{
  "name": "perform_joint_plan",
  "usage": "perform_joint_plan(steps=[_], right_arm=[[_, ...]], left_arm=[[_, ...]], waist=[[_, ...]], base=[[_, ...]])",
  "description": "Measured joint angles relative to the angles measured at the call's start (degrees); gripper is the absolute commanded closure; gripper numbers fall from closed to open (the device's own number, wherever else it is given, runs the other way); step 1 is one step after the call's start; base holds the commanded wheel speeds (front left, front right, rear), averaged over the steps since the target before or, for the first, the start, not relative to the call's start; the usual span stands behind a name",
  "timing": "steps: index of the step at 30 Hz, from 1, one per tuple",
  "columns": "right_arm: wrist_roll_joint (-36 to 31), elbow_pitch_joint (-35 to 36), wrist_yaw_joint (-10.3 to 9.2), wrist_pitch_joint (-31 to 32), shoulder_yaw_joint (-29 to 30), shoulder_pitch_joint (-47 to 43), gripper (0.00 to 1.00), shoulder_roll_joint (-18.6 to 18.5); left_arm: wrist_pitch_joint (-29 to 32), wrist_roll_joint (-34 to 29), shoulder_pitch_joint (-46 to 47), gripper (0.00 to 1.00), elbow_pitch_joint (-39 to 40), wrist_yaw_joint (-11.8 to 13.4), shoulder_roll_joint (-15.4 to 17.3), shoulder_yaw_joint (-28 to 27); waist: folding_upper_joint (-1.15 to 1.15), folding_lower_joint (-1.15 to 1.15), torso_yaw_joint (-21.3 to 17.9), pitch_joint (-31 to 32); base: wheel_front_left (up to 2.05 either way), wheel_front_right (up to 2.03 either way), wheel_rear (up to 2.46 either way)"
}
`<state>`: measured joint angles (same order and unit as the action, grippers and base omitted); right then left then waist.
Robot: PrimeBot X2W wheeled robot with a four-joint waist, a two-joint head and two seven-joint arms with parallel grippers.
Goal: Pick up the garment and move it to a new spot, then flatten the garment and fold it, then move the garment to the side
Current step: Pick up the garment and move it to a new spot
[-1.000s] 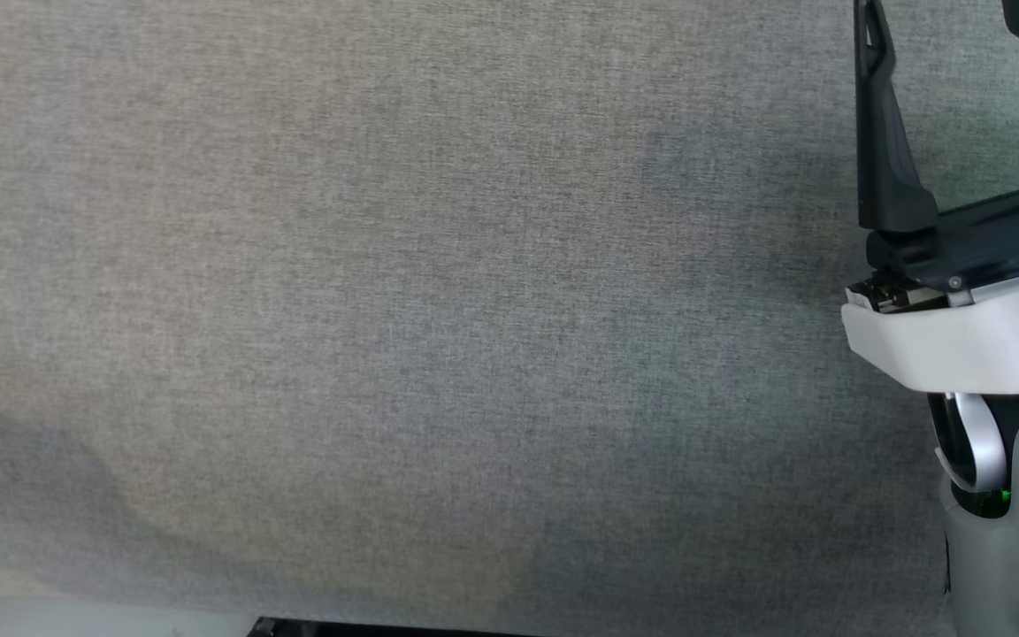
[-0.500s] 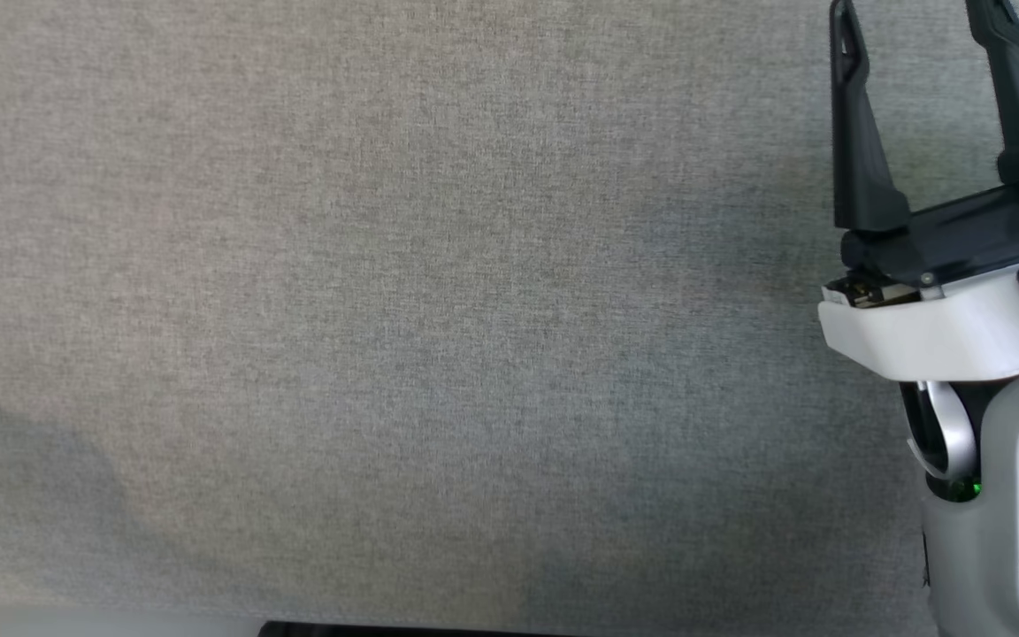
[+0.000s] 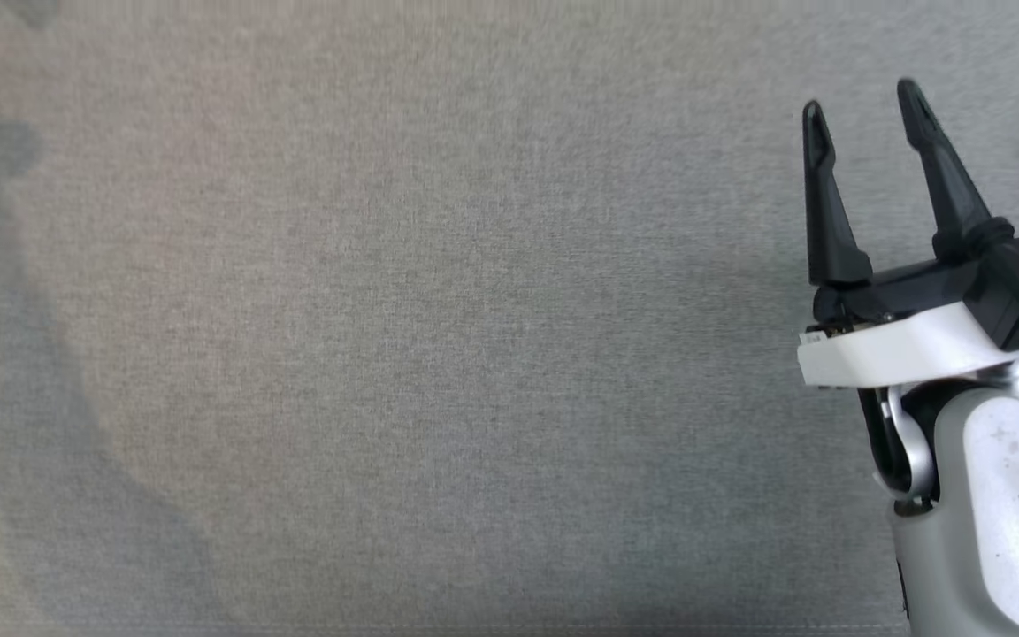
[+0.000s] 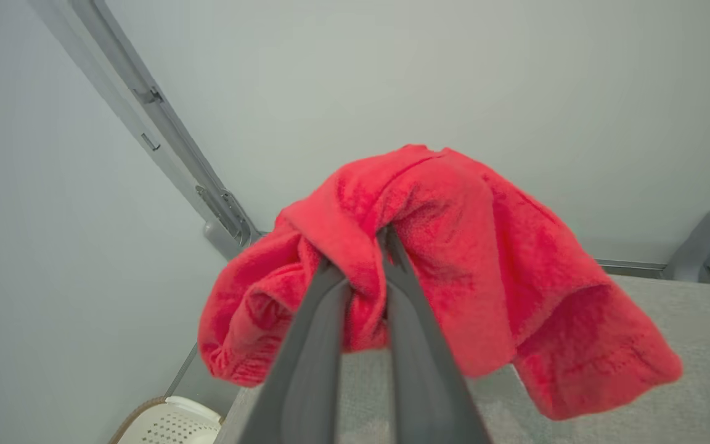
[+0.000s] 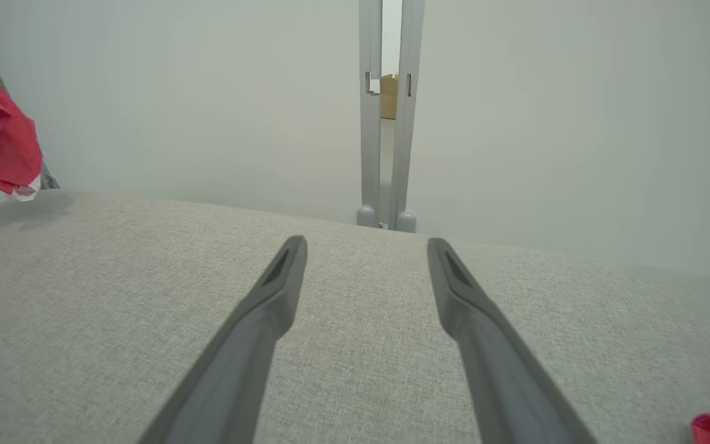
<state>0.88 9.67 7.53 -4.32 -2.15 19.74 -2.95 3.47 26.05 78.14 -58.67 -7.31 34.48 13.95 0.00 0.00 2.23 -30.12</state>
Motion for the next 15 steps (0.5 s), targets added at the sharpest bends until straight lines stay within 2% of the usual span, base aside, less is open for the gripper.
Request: perform_joint_plan(steps=[5, 15], right_arm=[[2.10, -3.20, 0.00, -1.78, 1.02, -3.30, 0.00, 0.01], [4.52, -6.26, 0.00, -3.42, 2.44, -10.39, 0.00, 0.07]], left_arm=[[1.01, 1.31, -2.79, 1.00, 5.55, -0.09, -5.20, 6.69], [-0.36, 8.80, -17.57, 1.00, 15.12, -0.09, -13.68, 15.38]], waist=[[0.00, 0.00, -1.49, 6.05], [0.00, 0.00, -5.79, 16.39]], base=[[0.00, 0.00, 0.00], [0.00, 0.00, 0.00]])
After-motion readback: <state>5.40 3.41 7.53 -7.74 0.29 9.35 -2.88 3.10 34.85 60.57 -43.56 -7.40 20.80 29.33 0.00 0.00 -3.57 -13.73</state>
